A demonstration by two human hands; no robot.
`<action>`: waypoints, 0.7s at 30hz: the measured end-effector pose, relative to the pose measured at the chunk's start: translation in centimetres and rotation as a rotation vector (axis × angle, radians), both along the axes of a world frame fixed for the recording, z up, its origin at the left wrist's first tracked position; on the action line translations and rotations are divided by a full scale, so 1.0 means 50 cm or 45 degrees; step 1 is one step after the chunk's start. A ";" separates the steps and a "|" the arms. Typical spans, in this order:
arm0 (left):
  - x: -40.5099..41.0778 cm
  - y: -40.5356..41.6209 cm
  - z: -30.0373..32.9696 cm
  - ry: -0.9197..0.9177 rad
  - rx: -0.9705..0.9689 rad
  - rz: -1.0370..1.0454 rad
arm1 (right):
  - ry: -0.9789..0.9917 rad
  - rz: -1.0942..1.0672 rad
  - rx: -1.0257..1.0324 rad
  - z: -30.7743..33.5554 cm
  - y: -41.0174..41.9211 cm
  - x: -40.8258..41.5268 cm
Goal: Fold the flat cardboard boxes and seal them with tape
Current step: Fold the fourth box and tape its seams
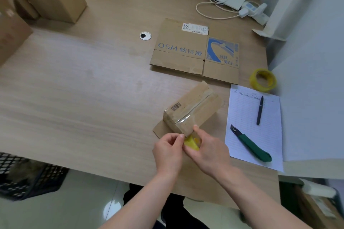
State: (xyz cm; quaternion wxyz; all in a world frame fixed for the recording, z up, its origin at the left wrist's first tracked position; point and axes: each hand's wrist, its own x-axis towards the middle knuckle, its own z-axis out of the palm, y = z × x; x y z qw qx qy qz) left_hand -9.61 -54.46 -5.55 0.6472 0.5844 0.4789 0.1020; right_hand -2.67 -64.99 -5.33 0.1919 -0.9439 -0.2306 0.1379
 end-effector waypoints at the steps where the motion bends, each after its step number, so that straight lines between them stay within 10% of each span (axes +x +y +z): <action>1: 0.007 0.005 0.003 0.016 0.068 -0.029 | 0.015 0.011 0.000 0.003 -0.001 0.002; 5: 0.041 0.018 -0.001 0.194 0.125 -0.161 | 0.136 0.079 -0.040 0.015 0.002 0.008; 18: 0.022 -0.058 0.001 -0.071 -0.836 0.206 | 0.596 0.105 0.166 0.047 -0.030 0.041; 21: 0.029 -0.060 0.005 -0.081 -0.858 0.279 | 0.386 0.065 0.127 0.049 -0.061 0.080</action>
